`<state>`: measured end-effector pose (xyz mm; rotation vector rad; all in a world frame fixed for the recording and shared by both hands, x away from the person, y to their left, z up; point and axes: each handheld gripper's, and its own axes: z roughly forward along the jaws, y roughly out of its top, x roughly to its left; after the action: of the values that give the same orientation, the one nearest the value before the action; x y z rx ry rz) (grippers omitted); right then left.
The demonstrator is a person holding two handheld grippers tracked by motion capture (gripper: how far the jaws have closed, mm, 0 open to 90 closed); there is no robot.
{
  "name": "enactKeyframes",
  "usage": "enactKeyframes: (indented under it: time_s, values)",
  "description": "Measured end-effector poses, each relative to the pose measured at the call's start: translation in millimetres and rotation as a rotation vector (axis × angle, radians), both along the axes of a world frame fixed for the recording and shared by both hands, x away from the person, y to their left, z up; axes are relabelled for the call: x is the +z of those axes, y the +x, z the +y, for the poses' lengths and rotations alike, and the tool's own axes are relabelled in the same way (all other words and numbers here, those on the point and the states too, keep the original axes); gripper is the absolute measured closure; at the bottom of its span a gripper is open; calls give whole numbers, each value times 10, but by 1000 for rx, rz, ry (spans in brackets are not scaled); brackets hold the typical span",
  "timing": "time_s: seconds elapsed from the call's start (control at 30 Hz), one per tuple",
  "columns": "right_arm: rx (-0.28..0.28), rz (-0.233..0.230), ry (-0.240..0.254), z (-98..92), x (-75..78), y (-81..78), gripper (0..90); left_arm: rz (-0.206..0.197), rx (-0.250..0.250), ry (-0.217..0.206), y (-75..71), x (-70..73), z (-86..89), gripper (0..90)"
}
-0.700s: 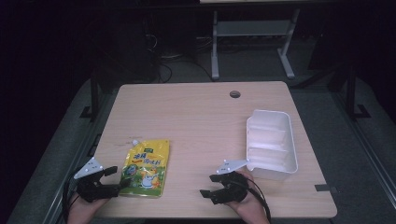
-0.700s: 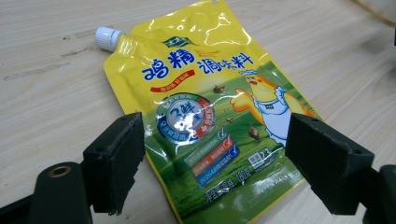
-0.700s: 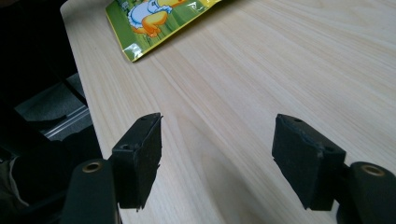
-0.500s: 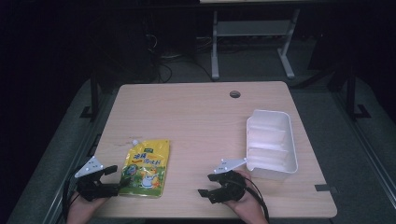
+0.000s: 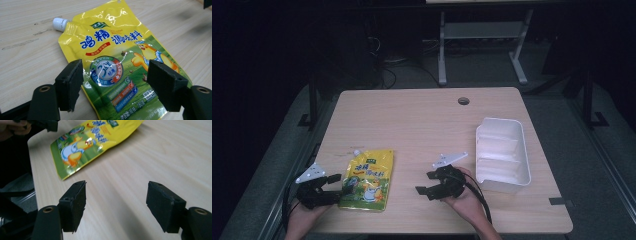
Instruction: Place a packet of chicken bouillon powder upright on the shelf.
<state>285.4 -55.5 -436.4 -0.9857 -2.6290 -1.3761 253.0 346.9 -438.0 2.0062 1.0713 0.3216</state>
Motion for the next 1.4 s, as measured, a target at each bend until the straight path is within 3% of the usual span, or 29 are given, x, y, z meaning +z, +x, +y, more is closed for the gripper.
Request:
enactKeyframes:
  time_s: [0.23, 0.83, 1.17, 1.4]
  values:
    - [11, -3, -37, 207, 83, 168, 307, 15, -6, -2, 28, -9, -7, 328]
    - [37, 7, -66, 812, 363, 771, 314, 67, -18, 16, 123, -51, -74, 495]
    - [16, 47, -96, 1024, 317, 1072, 327, 104, -32, 24, 150, -103, -80, 566]
    - [-8, 81, -127, 1134, 158, 1223, 332, 108, -34, 25, 155, -114, -74, 568]
